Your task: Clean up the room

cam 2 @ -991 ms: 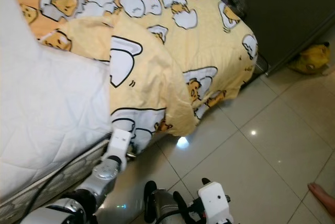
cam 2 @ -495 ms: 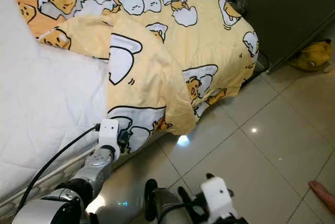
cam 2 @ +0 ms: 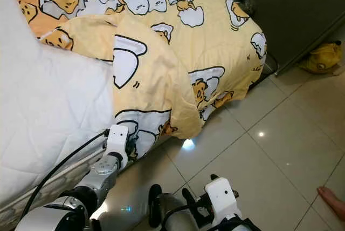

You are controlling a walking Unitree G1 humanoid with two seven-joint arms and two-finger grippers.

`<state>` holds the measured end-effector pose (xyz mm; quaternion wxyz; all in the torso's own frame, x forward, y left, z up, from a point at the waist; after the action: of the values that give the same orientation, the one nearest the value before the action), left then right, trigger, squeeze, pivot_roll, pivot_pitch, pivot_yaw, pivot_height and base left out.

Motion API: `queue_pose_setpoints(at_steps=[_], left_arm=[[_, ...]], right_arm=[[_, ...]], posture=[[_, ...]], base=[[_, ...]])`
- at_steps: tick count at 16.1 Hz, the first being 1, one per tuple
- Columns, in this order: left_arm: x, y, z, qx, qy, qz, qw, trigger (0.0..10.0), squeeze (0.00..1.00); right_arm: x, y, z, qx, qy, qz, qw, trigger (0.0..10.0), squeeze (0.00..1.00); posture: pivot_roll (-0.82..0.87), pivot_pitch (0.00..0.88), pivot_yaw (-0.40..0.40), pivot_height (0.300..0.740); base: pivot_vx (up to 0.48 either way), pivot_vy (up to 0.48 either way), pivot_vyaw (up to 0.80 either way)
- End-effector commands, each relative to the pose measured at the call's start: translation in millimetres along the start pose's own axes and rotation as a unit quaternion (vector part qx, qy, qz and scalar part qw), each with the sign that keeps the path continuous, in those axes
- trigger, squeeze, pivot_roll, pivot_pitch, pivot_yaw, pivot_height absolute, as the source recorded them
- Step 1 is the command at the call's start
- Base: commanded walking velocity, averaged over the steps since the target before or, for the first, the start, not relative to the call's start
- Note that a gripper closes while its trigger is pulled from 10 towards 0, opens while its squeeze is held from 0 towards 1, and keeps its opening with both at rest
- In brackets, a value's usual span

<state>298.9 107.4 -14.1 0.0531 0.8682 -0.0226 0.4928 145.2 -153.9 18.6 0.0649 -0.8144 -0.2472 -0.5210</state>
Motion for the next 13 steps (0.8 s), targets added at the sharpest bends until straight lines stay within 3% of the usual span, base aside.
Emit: queue_pose_setpoints(at_steps=[1, 7, 8, 11, 13], left_arm=[[-7, 9.3, -1.7, -0.02, -0.011, 0.015, 1.0, 0.0, 0.0], [-13, 0.8, -4.5, -0.029, -0.015, 0.028, 0.999, 0.0, 0.0], [-16, 0.7, -5.0, -0.029, -0.02, 0.028, 0.999, 10.0, 0.0], [-19, 2.5, -7.2, -0.039, -0.014, 0.042, 0.998, 10.0, 0.0], [-21, 1.4, -8.2, -0.04, -0.012, 0.031, 0.999, 10.0, 0.0]], right_arm=[[-9, -1.8, -4.1, 0.008, -0.021, 0.006, 1.0, 10.0, 0.0], [-10, -7.4, 2.4, 0.018, -0.022, 0.014, 0.999, 10.0, 0.0], [-10, -7.3, 3.0, 0.018, -0.023, 0.014, 0.999, 10.0, 0.0], [-12, -8.1, 5.2, 0.023, -0.023, 0.015, 0.999, 10.0, 0.0], [-13, -8.0, 6.6, 0.024, -0.024, 0.015, 0.999, 10.0, 0.0]], posture=[[-0.19, 0.255, -0.178, 0.74], [-0.16, 0.244, -0.16, 0.74], [-0.16, 0.239, -0.159, 0.74], [-0.15, 0.23, -0.155, 0.74], [-0.14, 0.222, -0.154, 0.74]], base=[[0.0, 0.0, 0.0], [0.0, 0.0, 0.0], [0.0, 0.0, 0.0], [0.0, 0.0, 0.0], [0.0, 0.0, 0.0]])
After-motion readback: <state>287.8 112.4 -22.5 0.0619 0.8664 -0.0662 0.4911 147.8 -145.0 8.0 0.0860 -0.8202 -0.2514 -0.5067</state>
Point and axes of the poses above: a point about 5 cm out from each wrist's last joint towards the gripper, its own z axis pointing out of the wrist towards the gripper, its own x axis along the axis of the wrist's last joint, y = z × x, the point moved 1 cm from there along z, pointing out of the wrist towards the gripper, and after that the axes turned 8 degrees about -z, right-handed, at the moved point
